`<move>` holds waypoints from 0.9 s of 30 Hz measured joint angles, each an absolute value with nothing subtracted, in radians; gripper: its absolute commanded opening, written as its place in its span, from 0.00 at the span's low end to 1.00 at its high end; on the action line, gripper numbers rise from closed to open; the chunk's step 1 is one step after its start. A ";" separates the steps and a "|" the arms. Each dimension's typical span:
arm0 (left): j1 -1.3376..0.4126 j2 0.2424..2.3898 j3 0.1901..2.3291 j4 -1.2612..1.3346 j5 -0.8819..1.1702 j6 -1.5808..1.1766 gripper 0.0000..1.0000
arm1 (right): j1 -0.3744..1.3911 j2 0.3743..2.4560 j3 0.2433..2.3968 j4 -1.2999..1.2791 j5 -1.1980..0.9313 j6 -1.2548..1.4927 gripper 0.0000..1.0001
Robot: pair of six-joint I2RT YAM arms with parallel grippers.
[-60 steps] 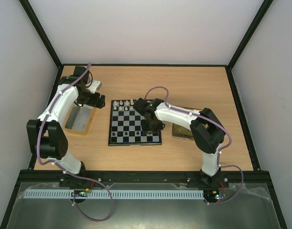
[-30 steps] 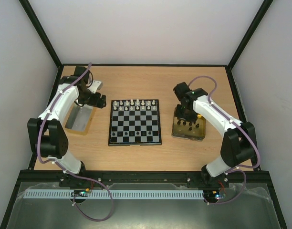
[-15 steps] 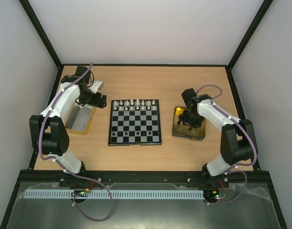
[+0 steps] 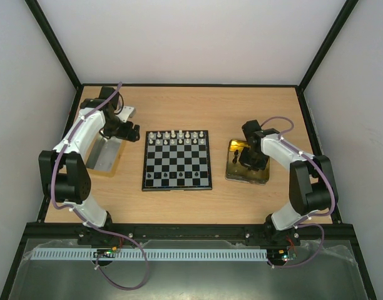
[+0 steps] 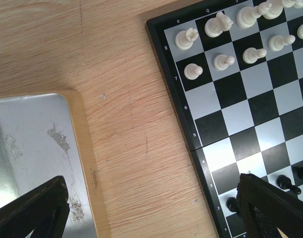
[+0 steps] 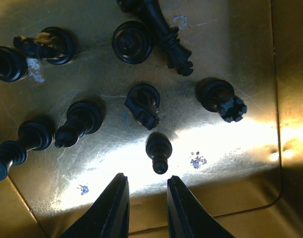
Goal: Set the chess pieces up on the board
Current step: Pick up the chess piece from the storage box.
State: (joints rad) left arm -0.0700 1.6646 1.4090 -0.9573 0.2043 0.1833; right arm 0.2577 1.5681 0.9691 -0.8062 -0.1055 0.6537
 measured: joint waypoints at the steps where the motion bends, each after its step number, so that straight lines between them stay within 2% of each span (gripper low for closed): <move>1: -0.070 1.665 1.409 -0.957 0.204 0.183 0.92 | 0.255 1.568 0.966 -0.802 -0.107 0.653 0.21; 27: -0.074 1.665 1.409 -0.976 0.191 0.183 0.92 | 0.210 1.591 0.956 -0.752 -0.122 0.606 0.20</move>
